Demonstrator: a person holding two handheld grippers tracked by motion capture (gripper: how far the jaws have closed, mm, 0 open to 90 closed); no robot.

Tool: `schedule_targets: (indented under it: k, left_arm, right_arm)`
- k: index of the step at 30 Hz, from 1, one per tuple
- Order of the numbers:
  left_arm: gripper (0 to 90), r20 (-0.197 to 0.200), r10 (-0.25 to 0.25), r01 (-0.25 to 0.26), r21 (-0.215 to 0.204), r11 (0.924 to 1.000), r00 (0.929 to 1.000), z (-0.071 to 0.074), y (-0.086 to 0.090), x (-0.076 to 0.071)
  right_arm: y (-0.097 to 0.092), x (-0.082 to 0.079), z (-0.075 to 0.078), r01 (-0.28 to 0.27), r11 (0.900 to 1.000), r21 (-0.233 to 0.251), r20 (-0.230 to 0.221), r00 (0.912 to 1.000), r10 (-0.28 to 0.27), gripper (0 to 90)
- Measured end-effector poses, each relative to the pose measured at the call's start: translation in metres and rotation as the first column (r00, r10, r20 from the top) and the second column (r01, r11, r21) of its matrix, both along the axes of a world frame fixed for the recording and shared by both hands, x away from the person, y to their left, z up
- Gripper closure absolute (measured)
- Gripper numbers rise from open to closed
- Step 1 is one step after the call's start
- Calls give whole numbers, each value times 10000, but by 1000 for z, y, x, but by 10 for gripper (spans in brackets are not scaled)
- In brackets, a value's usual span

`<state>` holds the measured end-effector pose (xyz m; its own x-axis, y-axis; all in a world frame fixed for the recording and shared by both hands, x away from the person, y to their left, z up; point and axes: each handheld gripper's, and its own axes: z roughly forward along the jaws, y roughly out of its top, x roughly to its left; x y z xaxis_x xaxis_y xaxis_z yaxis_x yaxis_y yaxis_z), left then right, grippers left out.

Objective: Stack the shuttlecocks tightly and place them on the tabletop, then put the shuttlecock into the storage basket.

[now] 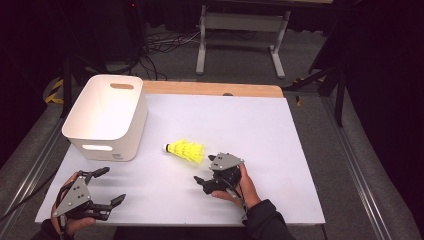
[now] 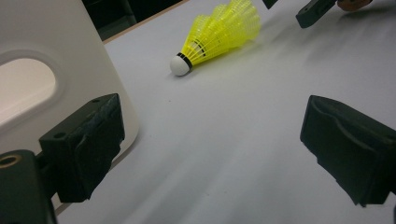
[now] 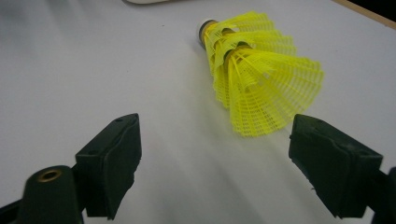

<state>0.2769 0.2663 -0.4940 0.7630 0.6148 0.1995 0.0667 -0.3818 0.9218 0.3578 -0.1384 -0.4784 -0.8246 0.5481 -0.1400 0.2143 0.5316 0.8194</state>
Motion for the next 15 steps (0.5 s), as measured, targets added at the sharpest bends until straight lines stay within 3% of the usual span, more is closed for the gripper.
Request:
schedule_targets:
  k: [6, 15]
  left_arm:
    - [72, -63, -29, 30, 16, 10000, 10000, 0, 0, 1]
    - [72, -108, -69, 69, 16, 10000, 9999, 0, 1, 1]
  right_arm:
    - [19, 16, -3, -285, 9996, -48, -575, 9979, 282, 223]
    - [37, 36, -9, -67, 10000, 57, -1063, 9943, 73, 216]
